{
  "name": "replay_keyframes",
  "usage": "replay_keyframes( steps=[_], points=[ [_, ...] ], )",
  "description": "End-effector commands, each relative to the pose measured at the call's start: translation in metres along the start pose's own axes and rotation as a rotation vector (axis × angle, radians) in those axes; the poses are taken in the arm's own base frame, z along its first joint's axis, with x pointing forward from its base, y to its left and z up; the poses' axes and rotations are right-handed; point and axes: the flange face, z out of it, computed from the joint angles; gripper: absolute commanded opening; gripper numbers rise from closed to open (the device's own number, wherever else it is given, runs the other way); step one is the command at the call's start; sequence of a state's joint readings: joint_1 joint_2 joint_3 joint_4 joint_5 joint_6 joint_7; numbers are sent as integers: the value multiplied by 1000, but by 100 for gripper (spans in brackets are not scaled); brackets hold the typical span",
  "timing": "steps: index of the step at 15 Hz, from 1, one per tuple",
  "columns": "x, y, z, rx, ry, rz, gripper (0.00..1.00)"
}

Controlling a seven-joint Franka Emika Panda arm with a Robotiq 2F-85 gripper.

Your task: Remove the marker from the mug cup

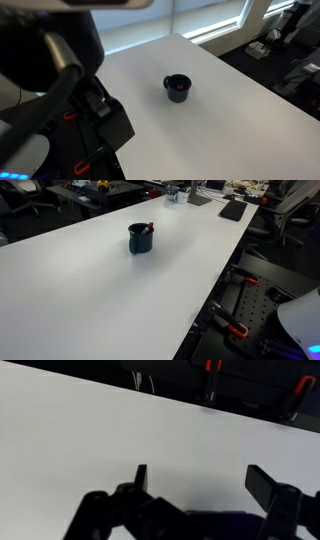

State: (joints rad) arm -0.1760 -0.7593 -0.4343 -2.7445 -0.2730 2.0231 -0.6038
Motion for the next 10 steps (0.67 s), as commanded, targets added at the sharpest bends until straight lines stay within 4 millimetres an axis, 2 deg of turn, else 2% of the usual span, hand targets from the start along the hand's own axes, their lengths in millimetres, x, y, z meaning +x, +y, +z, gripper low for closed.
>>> replay_keyframes(
  steps=[1,8,9,10],
  points=[
    [23,-9,14,-20,-38,-2,100],
    [86,-46,54,-105,-104,-8,100],
    [70,-40,43,-90,-85,-16,100],
    [76,-45,50,-97,-99,-15,100]
  ],
)
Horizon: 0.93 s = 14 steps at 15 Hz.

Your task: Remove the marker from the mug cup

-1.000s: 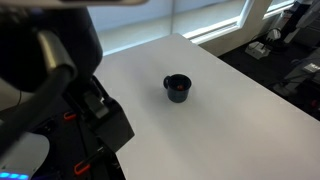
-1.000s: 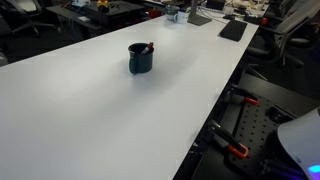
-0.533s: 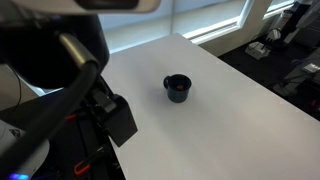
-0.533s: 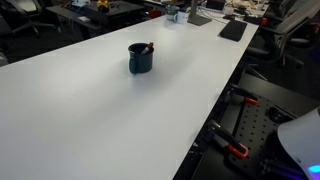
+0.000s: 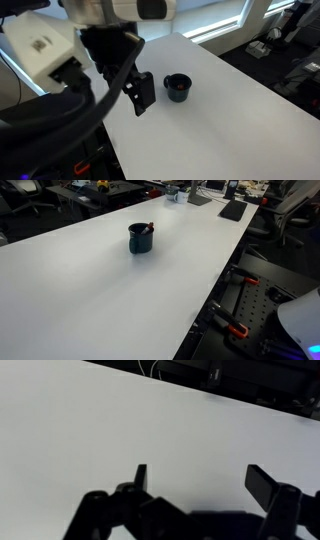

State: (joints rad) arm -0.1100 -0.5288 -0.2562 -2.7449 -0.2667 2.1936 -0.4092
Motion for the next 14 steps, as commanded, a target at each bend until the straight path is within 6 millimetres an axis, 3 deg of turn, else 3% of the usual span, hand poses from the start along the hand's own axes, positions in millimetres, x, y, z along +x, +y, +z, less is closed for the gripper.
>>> replay_keyframes(
  steps=[1,12,14],
  points=[
    [4,-3,3,-2,-12,-2,100],
    [6,-2,5,-2,-18,-2,100],
    [16,-4,11,-10,-25,11,100]
  ],
)
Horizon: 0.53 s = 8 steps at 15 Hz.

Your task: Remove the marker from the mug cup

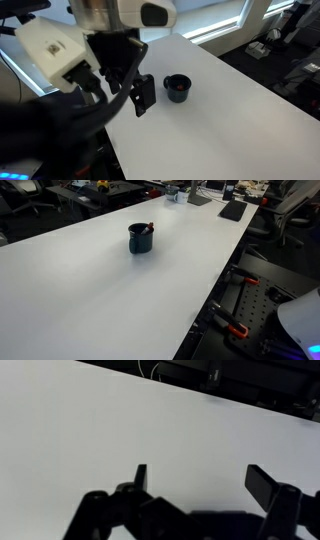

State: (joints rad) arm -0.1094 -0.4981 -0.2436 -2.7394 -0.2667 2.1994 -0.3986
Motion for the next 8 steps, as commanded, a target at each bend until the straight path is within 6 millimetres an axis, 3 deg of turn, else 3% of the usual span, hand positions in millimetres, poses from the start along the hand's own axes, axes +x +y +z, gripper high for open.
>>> replay_keyframes(
  steps=[1,8],
  points=[
    [16,-3,7,-5,-9,14,100],
    [73,-16,7,-15,68,30,100]
  ],
)
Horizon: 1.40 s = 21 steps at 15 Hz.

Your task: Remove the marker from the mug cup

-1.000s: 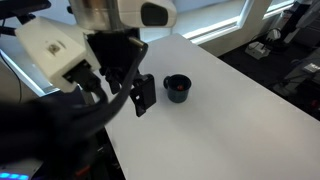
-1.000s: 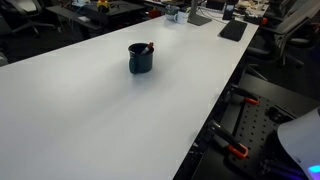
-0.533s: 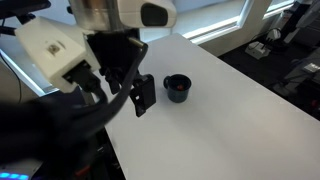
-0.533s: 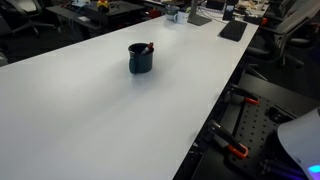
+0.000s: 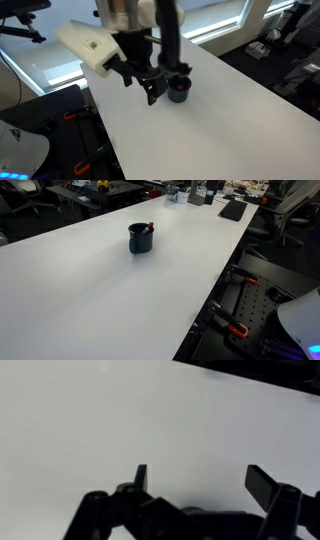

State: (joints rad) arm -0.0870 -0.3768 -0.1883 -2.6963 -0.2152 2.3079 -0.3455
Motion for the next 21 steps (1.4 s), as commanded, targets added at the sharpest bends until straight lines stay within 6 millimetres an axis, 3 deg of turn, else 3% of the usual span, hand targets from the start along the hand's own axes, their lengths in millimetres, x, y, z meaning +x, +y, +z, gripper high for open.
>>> replay_keyframes(
  steps=[1,3,4,7,12,17,21],
  points=[
    [46,-4,-5,-12,58,20,100],
    [64,-1,-11,-21,93,44,100],
    [42,-4,-8,-17,72,14,100],
    [59,0,-9,-25,76,21,100],
    [60,0,-8,-25,75,21,100],
    [82,-3,21,-47,37,62,100],
    [111,-11,54,-36,53,57,100]
  ],
)
